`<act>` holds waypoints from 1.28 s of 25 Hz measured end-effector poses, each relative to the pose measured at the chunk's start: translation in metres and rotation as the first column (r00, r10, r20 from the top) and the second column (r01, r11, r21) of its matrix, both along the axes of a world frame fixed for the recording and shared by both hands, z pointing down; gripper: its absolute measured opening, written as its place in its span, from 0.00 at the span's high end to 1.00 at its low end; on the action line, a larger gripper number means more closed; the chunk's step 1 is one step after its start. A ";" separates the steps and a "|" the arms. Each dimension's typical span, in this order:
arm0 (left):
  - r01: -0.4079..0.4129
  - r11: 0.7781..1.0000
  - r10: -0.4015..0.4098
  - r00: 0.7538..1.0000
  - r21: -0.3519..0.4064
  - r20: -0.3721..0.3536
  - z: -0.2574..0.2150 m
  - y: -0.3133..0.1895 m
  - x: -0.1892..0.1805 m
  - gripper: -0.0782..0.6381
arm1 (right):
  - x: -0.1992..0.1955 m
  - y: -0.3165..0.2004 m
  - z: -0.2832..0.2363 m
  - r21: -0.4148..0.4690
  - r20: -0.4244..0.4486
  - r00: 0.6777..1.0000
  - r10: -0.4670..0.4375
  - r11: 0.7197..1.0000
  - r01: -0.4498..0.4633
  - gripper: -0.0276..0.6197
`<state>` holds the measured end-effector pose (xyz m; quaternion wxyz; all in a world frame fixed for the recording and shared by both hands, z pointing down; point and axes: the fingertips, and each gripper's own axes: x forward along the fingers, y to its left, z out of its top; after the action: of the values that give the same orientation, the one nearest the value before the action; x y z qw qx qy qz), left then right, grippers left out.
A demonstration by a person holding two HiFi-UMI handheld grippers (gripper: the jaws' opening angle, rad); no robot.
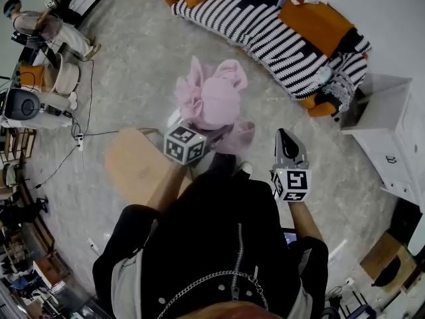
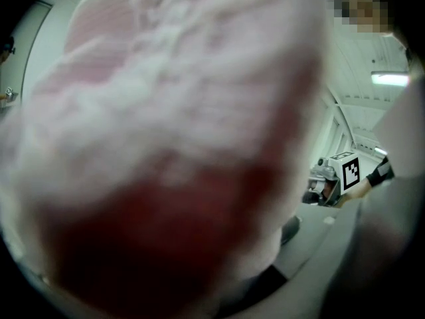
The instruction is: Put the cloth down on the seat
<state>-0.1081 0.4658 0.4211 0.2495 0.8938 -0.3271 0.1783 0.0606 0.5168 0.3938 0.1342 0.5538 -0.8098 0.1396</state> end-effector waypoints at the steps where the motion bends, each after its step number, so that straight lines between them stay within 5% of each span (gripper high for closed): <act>1: 0.002 1.000 -0.002 1.000 -0.008 -0.007 0.003 -0.005 0.000 0.39 | -0.002 -0.006 0.003 -0.006 0.007 1.000 0.011 1.000 -0.011 0.96; 16: -0.122 0.992 0.123 0.991 0.022 -0.051 0.034 -0.094 -0.012 0.39 | -0.019 -0.131 0.013 0.013 0.069 0.986 0.151 0.988 -0.152 0.96; 32: -0.154 0.988 0.154 0.987 0.011 -0.034 0.049 -0.150 -0.072 0.39 | -0.090 -0.168 0.031 -0.019 0.002 0.990 0.143 0.990 -0.143 0.96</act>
<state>-0.1797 0.3161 0.4701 0.2369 0.9205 -0.2534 0.1799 -0.0291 0.3490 0.4252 0.1279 0.6090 -0.7668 0.1574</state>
